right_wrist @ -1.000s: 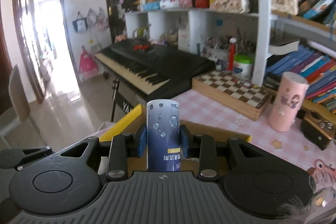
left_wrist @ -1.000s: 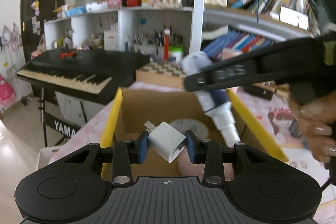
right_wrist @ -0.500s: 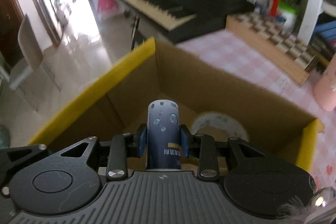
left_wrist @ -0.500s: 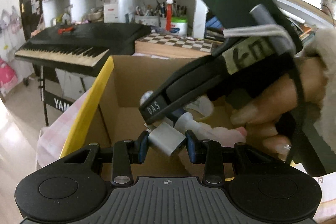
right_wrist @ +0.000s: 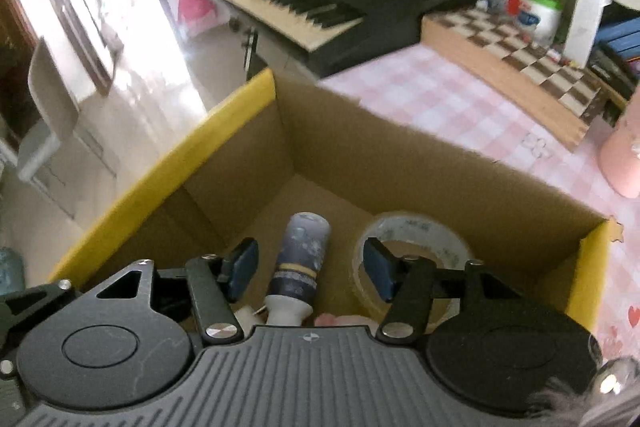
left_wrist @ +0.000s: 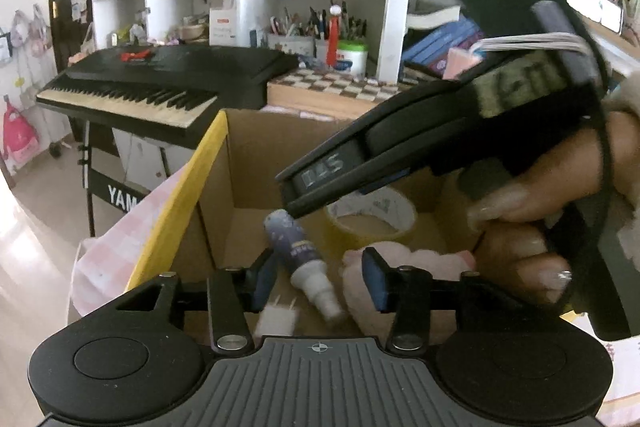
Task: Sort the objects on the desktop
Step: 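Lower the charger cube into the box with the left tool while the right tool drops the tube inside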
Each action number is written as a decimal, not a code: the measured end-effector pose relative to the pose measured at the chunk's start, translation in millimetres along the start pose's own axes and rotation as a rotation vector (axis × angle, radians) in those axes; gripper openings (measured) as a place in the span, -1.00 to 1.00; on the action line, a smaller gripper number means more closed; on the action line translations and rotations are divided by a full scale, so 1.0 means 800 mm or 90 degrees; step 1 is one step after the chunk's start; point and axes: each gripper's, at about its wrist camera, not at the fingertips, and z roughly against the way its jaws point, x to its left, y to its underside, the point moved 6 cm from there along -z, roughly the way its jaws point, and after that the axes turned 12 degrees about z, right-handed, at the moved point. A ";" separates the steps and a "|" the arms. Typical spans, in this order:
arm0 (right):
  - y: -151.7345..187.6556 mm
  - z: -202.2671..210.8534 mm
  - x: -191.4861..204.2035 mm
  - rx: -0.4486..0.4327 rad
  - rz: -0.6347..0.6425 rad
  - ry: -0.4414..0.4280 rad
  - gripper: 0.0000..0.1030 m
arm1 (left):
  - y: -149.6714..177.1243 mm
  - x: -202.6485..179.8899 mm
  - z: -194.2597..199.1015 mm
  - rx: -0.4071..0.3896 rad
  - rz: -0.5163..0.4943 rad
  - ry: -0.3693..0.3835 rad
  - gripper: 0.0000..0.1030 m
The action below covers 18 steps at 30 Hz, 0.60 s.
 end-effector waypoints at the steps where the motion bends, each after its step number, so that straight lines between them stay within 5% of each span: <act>1: -0.001 0.008 -0.002 -0.013 -0.006 0.006 0.12 | -0.002 0.000 0.003 -0.007 0.001 0.002 0.00; 12: 0.024 0.098 -0.019 -0.138 -0.072 0.106 0.24 | -0.025 -0.002 0.045 -0.089 0.014 0.007 0.56; 18: 0.049 0.141 -0.020 -0.185 -0.116 0.148 0.26 | -0.023 0.003 0.074 -0.126 0.028 0.014 0.62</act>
